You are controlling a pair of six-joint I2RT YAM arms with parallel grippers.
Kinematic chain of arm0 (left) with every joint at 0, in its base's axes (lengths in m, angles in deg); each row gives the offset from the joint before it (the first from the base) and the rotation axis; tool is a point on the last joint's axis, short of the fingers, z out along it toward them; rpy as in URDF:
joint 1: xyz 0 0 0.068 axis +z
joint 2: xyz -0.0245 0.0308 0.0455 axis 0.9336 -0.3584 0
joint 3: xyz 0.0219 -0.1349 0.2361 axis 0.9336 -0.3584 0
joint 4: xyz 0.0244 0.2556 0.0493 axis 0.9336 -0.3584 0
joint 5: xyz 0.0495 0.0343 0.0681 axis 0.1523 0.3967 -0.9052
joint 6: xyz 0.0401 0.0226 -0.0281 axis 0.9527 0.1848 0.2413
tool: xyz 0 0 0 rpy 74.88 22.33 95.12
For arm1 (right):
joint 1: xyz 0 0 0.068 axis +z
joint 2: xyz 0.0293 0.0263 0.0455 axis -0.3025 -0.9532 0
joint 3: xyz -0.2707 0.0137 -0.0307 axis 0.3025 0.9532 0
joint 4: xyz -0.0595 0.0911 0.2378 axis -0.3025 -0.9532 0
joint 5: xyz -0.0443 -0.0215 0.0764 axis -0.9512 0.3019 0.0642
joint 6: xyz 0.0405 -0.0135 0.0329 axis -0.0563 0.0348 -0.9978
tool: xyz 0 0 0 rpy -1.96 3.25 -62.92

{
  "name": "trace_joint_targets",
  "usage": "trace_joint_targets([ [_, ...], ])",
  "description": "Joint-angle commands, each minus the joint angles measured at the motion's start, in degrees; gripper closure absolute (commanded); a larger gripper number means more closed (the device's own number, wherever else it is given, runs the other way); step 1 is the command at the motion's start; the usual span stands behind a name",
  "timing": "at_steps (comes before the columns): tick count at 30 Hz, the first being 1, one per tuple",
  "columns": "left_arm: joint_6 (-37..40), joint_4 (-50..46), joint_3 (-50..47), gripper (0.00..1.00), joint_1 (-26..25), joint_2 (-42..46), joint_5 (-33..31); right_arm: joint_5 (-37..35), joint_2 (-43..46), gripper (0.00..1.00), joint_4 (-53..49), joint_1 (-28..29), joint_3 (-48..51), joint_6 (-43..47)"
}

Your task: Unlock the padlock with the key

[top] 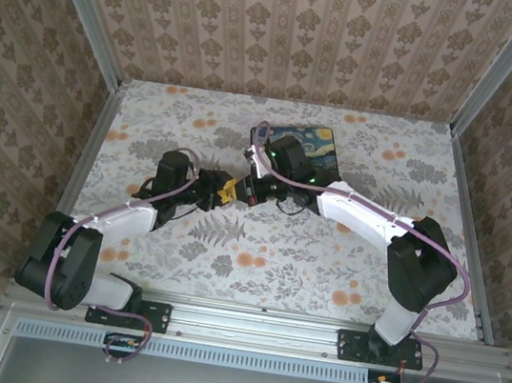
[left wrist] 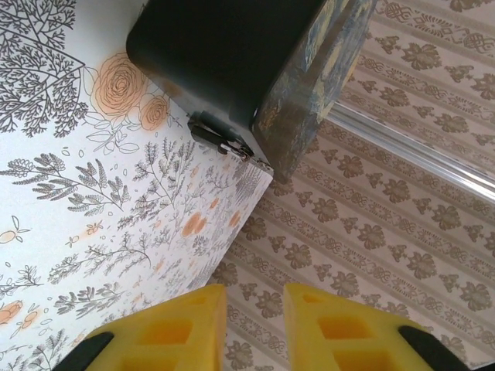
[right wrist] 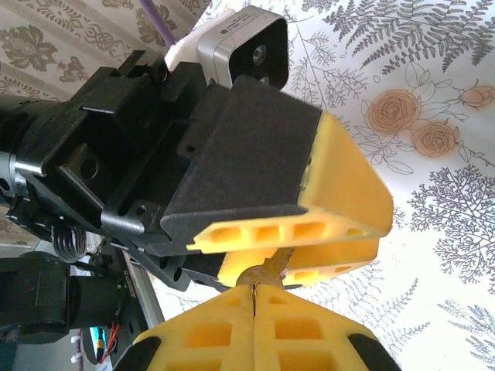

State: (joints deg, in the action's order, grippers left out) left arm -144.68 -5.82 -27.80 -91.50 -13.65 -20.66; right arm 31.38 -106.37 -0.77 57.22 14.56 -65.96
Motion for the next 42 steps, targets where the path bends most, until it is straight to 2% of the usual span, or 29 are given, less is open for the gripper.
trace_joint_targets([
  [1,1.6,-1.7,1.6,0.76,0.7,1.1,1.2,0.9,2.1,0.97,1.7,-0.4,0.8,1.2],
  [4,1.9,-2.0,1.5,0.79,1.0,1.2,1.4,0.8,2.2,0.97,2.4,-0.4,1.4,0.9],
  [11,4.1,-2.7,2.5,1.00,1.3,1.0,1.6,1.0,2.0,0.95,3.9,-0.5,2.6,-0.1],
  [12,4.4,-2.9,2.8,1.00,1.3,0.8,3.5,1.0,1.9,0.94,4.0,-0.6,2.7,-0.2],
  [15,5.5,-3.1,3.3,1.00,1.4,1.0,3.6,0.5,2.1,0.91,4.2,-0.8,3.1,-0.6],
  [17,8.0,-3.2,4.2,1.00,1.5,1.4,3.5,-0.3,2.6,0.83,4.2,-1.3,3.7,-1.6],
  [20,17.8,-7.1,8.5,1.00,1.3,2.4,3.8,0.2,4.0,0.65,6.4,-2.9,6.2,-5.4],
  [24,33.7,-18.3,14.3,1.00,-0.5,5.1,-1.4,3.2,6.1,0.57,13.5,-4.5,10.6,-14.0],
  [28,42.9,-16.5,14.1,1.00,-1.9,6.3,-4.7,3.4,8.4,0.51,20.3,-4.6,14.1,-24.7],
  [35,47.7,-9.9,13.1,1.00,-5.2,4.9,-6.7,2.3,11.7,0.50,36.4,-4.6,20.1,-39.9],
  [42,46.9,-5.7,11.9,1.00,-5.9,4.0,-7.9,1.4,12.1,0.50,38.1,-3.7,21.5,-42.5],
])
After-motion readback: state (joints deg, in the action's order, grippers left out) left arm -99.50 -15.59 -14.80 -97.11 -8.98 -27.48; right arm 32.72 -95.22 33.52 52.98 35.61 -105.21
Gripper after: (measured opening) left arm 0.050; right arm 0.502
